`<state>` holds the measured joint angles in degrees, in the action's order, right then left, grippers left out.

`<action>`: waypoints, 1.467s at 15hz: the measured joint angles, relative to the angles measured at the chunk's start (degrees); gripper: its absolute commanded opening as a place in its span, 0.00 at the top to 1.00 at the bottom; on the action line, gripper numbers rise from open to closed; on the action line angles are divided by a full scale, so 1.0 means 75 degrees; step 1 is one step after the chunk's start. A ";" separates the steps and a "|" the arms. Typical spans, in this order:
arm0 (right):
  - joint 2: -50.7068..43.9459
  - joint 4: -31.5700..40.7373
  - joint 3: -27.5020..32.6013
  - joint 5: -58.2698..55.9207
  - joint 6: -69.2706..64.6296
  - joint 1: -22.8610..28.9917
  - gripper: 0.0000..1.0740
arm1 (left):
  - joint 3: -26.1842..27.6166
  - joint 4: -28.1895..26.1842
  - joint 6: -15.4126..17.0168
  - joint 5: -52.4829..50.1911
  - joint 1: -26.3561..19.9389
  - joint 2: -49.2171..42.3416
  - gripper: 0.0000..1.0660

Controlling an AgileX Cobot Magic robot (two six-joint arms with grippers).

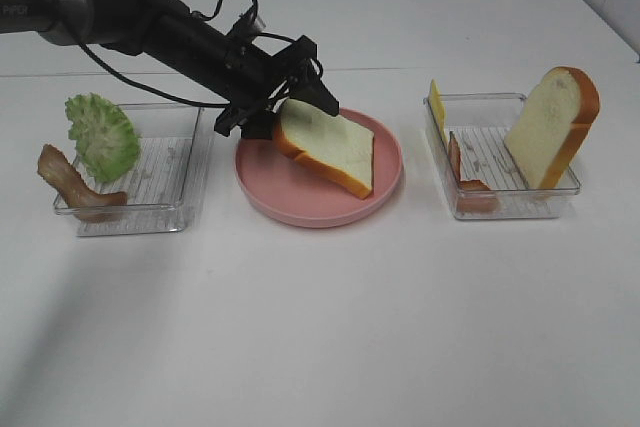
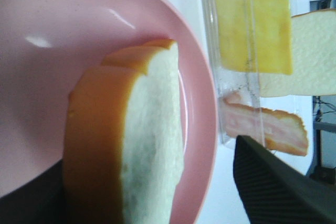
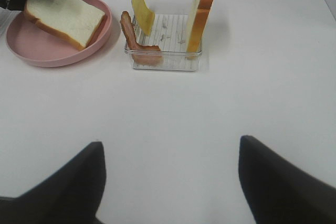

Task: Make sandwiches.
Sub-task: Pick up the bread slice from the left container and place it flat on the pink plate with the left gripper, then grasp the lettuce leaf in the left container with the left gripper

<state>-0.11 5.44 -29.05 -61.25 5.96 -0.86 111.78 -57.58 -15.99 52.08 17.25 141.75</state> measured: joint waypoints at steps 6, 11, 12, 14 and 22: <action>0.0000 0.0000 0.0000 0.0000 0.0000 0.0000 0.36 | 0.0176 0.3591 0.0802 -0.0244 0.0779 -0.0443 0.36; 0.0000 0.0000 0.0000 0.0000 0.0000 0.0000 0.36 | 0.1047 0.6761 0.2636 0.0191 0.1451 -0.0802 0.36; 0.0000 0.0000 0.0000 0.0000 0.0000 0.0000 0.36 | 0.1230 0.6914 0.2750 0.0420 0.1467 -0.0802 0.36; 0.0000 0.0000 0.0000 0.0000 0.0000 0.0000 0.36 | 0.1887 0.7028 0.2850 0.1230 0.1474 -0.0802 0.36; 0.0000 0.0000 0.0000 0.0000 0.0000 0.0000 0.36 | 0.3430 0.7357 0.3102 0.2307 0.0932 -0.1054 0.36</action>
<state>-0.11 5.44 -29.05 -61.25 5.96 -0.86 137.51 -2.41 7.28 69.39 24.24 133.84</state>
